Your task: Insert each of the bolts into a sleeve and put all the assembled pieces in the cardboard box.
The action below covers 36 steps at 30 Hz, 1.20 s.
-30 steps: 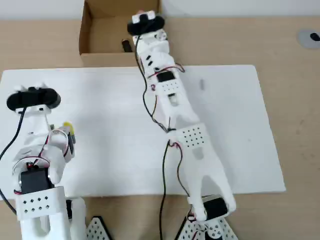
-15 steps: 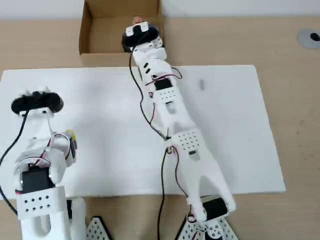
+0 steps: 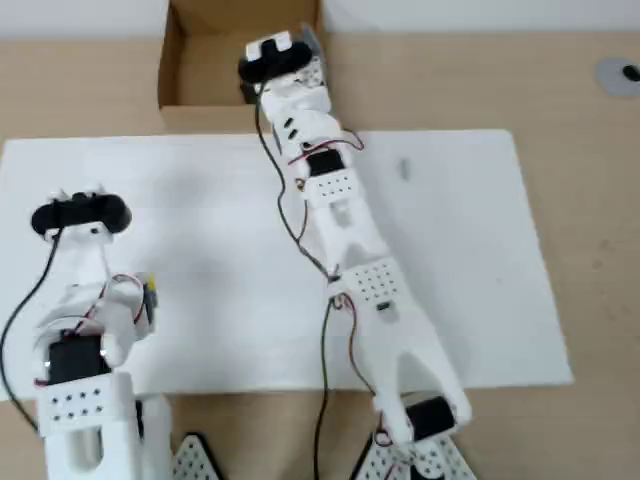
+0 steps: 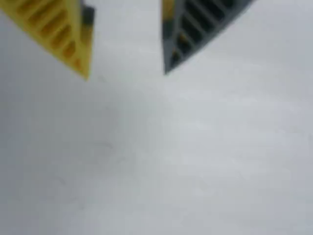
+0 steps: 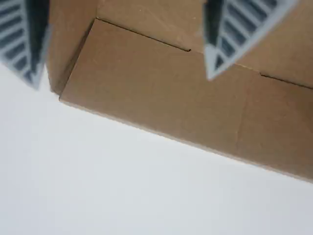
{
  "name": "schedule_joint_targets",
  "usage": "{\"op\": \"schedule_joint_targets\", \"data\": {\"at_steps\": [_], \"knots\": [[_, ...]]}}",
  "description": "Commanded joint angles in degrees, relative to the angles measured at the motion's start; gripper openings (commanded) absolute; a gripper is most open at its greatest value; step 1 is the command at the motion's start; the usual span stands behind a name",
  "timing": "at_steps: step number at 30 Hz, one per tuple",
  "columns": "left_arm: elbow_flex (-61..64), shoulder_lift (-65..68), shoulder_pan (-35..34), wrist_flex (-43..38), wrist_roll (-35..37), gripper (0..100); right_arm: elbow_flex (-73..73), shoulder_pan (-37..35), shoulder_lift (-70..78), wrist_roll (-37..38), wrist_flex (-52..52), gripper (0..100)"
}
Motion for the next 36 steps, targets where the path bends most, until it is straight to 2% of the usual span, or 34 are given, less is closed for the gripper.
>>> {"op": "schedule_joint_targets", "data": {"at_steps": [1, 4, 8, 13, 18, 21, 26, 30, 33, 36], "knots": [[-0.4, 0.1, -0.8, -0.1, -0.2, 10, -3.7, -0.7, -2.2, 0.1, 0.3, 25.7], [-0.3, 0.1, -0.5, -0.1, -0.2, 10, -3.7, -0.6, -5.8, 0.1, 5.5, 19.6], [1.4, 0.1, -0.4, -0.4, -0.3, 10, -3.7, -0.3, -14.6, -5.0, 20.2, 0.2], [4.9, 0.1, -0.4, -0.4, -0.4, 10, -3.7, 0.0, -28.2, -14.5, 50.4, 0.9], [5.4, 0.1, -0.4, -0.4, -0.2, 10, -3.6, 0.0, -39.9, -16.3, 85.3, 1.0], [6.8, 0.1, -0.4, -2.5, -0.1, 10, -3.6, 0.0, -44.5, -16.4, 99.5, 1.0], [13.2, 0.1, -0.4, -8.1, -0.1, 10, -3.2, 2.8, -52.4, -16.5, 99.1, 0.9], [14.6, 0.0, -0.7, -8.4, 0.1, 10, -1.4, 3.6, -60.3, -16.5, 99.2, 0.9], [14.5, 0.0, -0.8, -8.4, 3.2, 10, 6.5, 3.6, -67.1, -16.5, 99.2, 0.9], [14.4, 0.0, -0.8, -8.4, 7.6, 10, 22.0, 3.6, -77.1, -16.5, 99.2, 0.9]]}}
